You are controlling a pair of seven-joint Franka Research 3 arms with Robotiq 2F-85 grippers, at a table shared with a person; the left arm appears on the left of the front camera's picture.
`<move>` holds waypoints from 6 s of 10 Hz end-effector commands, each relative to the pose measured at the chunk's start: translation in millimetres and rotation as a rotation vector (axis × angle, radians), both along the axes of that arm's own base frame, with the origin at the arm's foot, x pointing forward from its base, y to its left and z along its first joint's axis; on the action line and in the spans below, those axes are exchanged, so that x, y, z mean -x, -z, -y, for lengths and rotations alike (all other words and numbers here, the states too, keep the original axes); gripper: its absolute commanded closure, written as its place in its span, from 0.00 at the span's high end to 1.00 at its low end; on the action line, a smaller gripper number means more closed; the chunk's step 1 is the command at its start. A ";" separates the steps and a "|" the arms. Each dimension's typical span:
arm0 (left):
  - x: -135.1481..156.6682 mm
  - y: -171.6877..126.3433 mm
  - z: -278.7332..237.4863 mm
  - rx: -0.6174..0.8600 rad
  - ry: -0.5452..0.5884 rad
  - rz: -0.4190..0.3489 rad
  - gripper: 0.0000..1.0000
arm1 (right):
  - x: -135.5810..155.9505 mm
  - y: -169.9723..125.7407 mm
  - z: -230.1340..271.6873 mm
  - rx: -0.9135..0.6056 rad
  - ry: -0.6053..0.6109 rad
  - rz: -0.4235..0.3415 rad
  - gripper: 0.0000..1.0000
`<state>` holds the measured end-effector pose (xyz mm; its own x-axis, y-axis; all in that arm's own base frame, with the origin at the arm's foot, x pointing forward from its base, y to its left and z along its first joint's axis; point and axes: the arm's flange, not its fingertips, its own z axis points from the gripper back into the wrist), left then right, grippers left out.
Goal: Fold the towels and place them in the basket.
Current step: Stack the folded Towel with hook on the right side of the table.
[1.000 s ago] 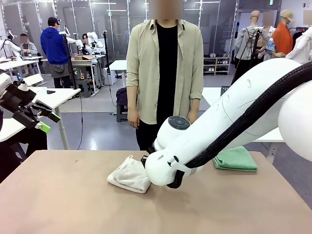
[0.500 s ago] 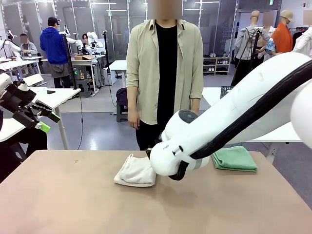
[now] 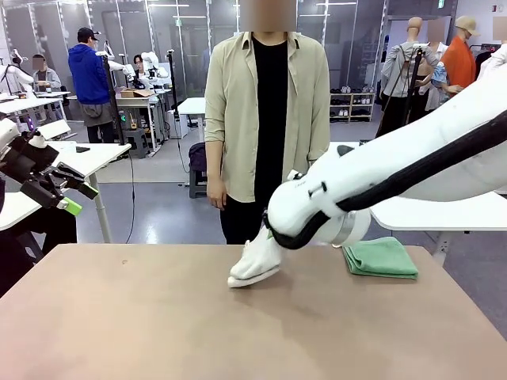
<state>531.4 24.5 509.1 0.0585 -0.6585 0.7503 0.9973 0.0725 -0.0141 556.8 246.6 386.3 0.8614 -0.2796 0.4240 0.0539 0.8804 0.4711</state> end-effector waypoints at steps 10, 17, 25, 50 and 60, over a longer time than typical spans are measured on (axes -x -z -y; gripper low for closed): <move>1.0 -1.3 -0.2 -0.004 -0.001 0.005 1.00 | -55.2 -88.4 172.7 0.127 -0.090 -0.028 0.04; 1.0 -1.3 -0.2 -0.004 -0.001 0.005 1.00 | -57.3 -91.2 182.4 0.136 -0.069 -0.026 0.04; 1.0 -1.3 -0.2 -0.004 -0.001 0.005 1.00 | -76.4 -80.3 198.0 0.115 -0.102 -0.012 0.04; 1.0 -1.3 -0.2 -0.004 -0.001 0.005 1.00 | 40.0 -178.2 339.9 0.381 -0.139 -0.288 1.00; 1.0 -1.3 -0.2 -0.004 -0.001 0.005 1.00 | 151.0 -292.5 324.8 0.324 -0.176 -0.239 1.00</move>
<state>531.4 24.5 509.0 0.0588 -0.6585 0.7503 0.9973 0.0726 -0.0144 402.4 -75.5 680.5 0.9700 0.0014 0.2432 -0.0424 0.9856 0.1636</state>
